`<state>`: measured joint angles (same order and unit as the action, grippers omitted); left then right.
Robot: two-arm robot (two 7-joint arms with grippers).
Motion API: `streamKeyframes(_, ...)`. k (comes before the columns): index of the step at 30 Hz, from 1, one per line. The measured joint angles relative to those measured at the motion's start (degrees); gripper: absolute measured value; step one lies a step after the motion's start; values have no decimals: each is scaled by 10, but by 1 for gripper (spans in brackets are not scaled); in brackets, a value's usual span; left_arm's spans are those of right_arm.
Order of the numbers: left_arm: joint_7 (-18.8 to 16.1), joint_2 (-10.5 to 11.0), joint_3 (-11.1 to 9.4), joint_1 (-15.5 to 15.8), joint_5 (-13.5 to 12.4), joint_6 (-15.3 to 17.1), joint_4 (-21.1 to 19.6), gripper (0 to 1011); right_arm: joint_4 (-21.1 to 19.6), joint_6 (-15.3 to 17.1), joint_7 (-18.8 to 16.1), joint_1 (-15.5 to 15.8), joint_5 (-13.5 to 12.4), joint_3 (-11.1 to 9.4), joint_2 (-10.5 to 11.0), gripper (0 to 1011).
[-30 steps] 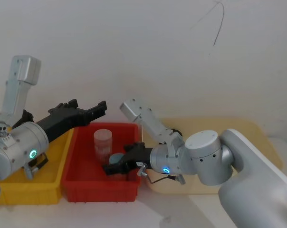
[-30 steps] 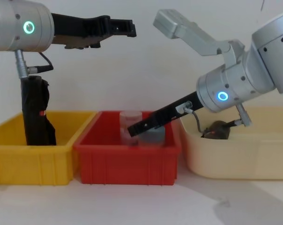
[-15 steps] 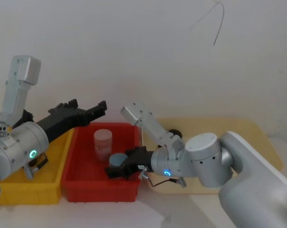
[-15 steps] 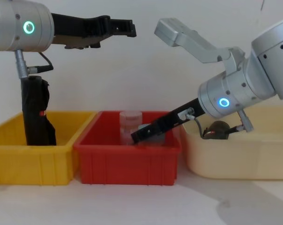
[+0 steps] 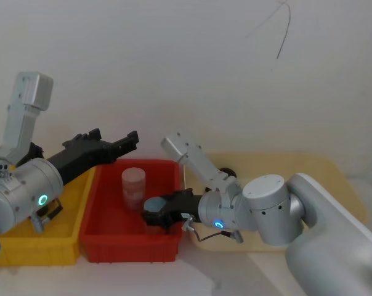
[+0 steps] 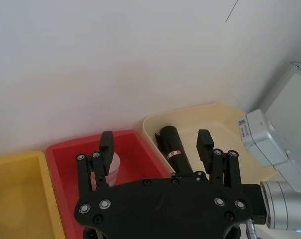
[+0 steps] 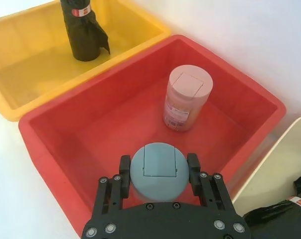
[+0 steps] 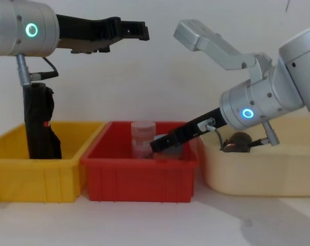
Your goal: Pick up the garbage bag with the one hand and transfer it to the other hand.
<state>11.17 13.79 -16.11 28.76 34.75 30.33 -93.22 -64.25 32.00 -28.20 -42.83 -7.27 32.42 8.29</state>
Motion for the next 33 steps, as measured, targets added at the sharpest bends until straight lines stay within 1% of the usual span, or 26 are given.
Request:
streamKeyframes(6,0,0,0,0,0,0,0,1000,-5,-2,6,4,-5,-6,0,663)
streamKeyframes(11,0,0,0,0,0,0,0,1000,-17,-6,15,9,-14,-18,-1,663)
streamKeyframes(14,0,0,0,0,0,0,0,1000,-32,-10,25,17,-23,-33,-1,663)
streamKeyframes(18,0,0,0,0,0,0,0,1000,-47,-12,35,23,-32,-48,0,663)
streamKeyframes(23,0,0,0,0,0,0,0,1000,-76,-19,56,40,-49,-78,2,664)
streamKeyframes(24,0,0,0,0,0,0,0,1000,-85,-21,63,45,-54,-88,2,664)
streamKeyframes(25,0,0,0,0,0,0,0,1000,-90,-23,66,48,-56,-93,2,663)
streamKeyframes(26,0,0,0,0,0,0,0,1000,-99,-25,73,55,-62,-104,2,663)
streamKeyframes(31,0,0,0,0,0,0,0,1000,-120,-32,91,71,-75,-129,2,664)
streamKeyframes(33,0,0,0,0,0,0,0,1000,-136,-37,106,84,-87,-150,0,664)
